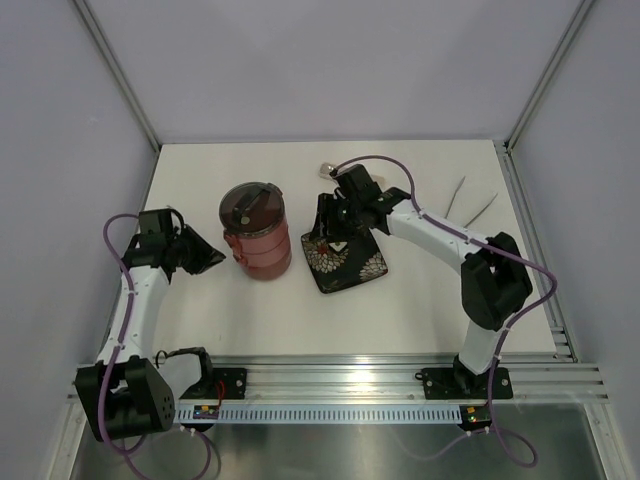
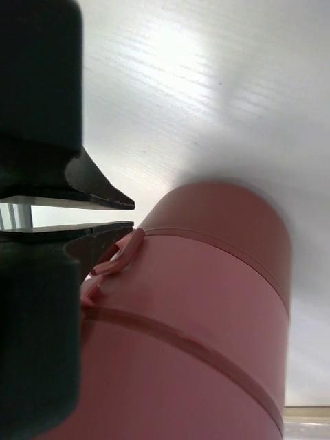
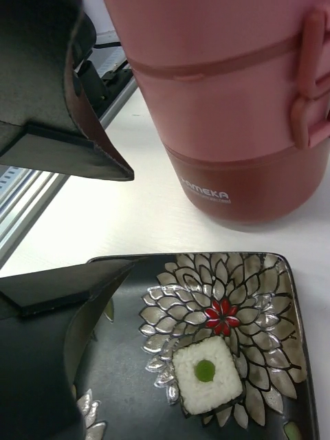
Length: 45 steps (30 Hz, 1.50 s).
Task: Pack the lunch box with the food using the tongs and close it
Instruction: Adjust the fastener in the packing box.
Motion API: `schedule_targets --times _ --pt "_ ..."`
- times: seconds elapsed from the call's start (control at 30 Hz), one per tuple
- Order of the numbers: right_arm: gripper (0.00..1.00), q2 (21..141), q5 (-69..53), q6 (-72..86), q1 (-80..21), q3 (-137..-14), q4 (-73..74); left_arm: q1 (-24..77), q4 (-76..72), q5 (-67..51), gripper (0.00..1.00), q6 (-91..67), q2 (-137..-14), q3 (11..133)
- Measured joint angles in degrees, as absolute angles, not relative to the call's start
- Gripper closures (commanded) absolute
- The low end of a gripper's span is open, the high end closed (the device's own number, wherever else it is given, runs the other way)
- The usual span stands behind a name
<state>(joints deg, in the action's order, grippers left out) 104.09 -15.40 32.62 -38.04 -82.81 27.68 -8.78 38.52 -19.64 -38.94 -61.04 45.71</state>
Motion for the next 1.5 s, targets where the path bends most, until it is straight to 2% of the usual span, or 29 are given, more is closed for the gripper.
schedule_targets --times 0.03,0.07,0.13,0.17,0.2,0.27,0.37,0.47,0.6,0.63,0.77,1.0,1.27,1.4,1.43,1.5 --pt "0.42 103.26 -15.14 32.58 -38.11 -82.43 27.68 -8.78 38.87 -18.87 0.79 -38.22 -61.01 46.76" --pt "0.42 102.43 -14.66 32.42 -38.17 -82.28 27.66 -8.78 39.09 -18.22 0.71 -37.76 -60.88 47.44" --pt "0.42 101.21 -14.15 31.99 -38.26 -82.26 27.42 -8.78 39.42 -16.14 0.6 -36.6 -59.61 48.07" --pt "0.42 100.75 -13.98 31.57 -38.33 -82.24 27.16 -8.78 39.97 -15.18 0.5 -36.16 -58.37 48.01" --pt "0.42 100.38 -13.87 31.11 -38.5 -82.24 27.03 -8.78 40.47 -14.24 0.48 -35.9 -56.77 47.81" --pt "0.42 99.92 -12.91 29.74 -39.42 -82.26 26.98 -8.78 40.62 -13.06 0.48 -36.05 -53.93 47.16" --pt "0.42 99.88 -12.05 27.33 -42.33 -82.39 27.07 -8.78 39.92 -11.22 0.55 -36.88 -52.8 45.78" --pt "0.42 99.88 -11.66 25.58 -46.15 -82.59 27.24 -8.78 37.43 -10.04 0.68 -38.28 -58.41 45.21" --pt "0.42 99.88 -11.92 24.43 -47.75 -82.61 27.33 -8.78 32.08 -10.72 0.79 -39.97 -69.06 45.19" --pt "0.42 99.88 -11.84 24.14 -47.57 -82.67 27.35 -8.73 30.85 -11.2 0.84 -40.27 -70.74 45.19" --pt "0.42 99.88 -11.6 23.7 -47.24 -82.85 27.75 -7.86 26.15 -13.56 0.91 -41.28 -75.11 45.19" --pt "0.42 99.79 -11.44 23.75 -47.13 -82.85 28.58 -2.04 20.34 -15.07 0.91 -42.35 -73.32 42.96" --pt "0.41 98.5 -11.33 24.4 -44.34 -82.89 29.93 4.67 21.04 -15.11 0.88 -45.1 -63.59 36.86" --pt "0.41 97.47 -10.68 24.62 -43.81 -83.15 30.85 4.67 23.66 -14.13 0.79 -44.75 -60.01 36.86" --pt "0.39 97.21 -10.2 25.08 -43.81 -83.15 31.4 4.67 25.08 -13.56 0.72 -44.49 -58.61 36.86" --pt "0.38 96.97 -9.56 25.74 -43.81 -83.15 31.99 4.67 27.27 -12.84 0.64 -44.07 -55.81 36.86"
